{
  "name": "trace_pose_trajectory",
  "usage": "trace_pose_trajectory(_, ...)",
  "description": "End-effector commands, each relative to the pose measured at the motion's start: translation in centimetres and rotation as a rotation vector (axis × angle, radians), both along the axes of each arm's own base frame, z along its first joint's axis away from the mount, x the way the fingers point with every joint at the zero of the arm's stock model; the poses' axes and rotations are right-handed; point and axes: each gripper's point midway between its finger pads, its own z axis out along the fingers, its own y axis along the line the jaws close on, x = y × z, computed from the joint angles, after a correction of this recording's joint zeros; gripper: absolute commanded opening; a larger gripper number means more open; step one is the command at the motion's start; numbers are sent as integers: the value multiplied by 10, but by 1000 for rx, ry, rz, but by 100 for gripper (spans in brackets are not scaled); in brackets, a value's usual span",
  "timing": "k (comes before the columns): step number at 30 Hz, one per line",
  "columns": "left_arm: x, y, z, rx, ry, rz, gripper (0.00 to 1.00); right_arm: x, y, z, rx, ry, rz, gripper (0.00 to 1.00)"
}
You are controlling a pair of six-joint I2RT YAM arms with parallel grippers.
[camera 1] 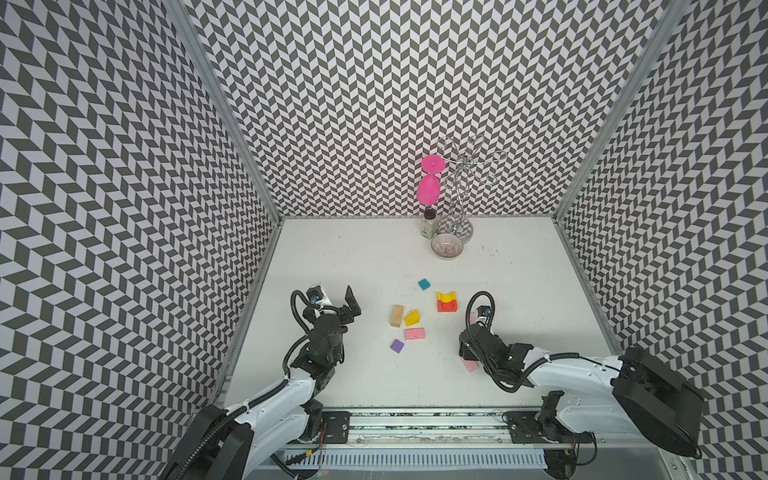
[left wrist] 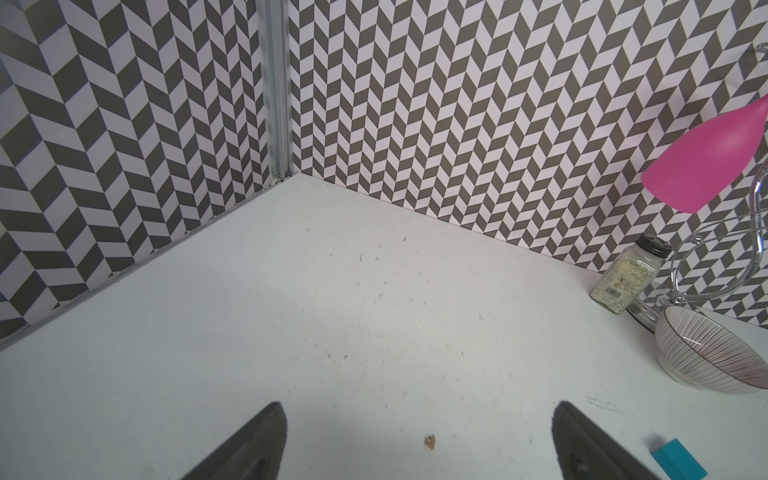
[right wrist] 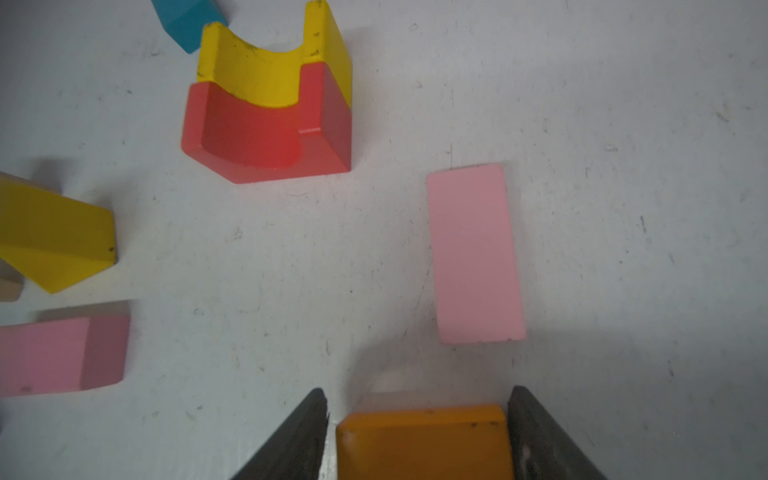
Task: Build the wood block tower
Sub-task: 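Move the right gripper to the orange block and grasp it, then carry the orange block over the arch stack while the left gripper moves closer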
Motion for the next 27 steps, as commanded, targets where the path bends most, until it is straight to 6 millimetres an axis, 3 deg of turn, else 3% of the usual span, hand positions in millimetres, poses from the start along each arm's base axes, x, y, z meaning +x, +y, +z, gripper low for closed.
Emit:
trace_pose_trajectory(1,4,0,11,-16,-24,10,100,-3,-2,-5,-25,24,-15,65)
trace_pose_trajectory(20,5,-2,11,-18,-22,4,100,-12,4,-16,-89,48,-1,67)
trace_pose_trajectory(27,6,-3,9,-14,-12,1,100,-18,5,-18,-71,48,2,63)
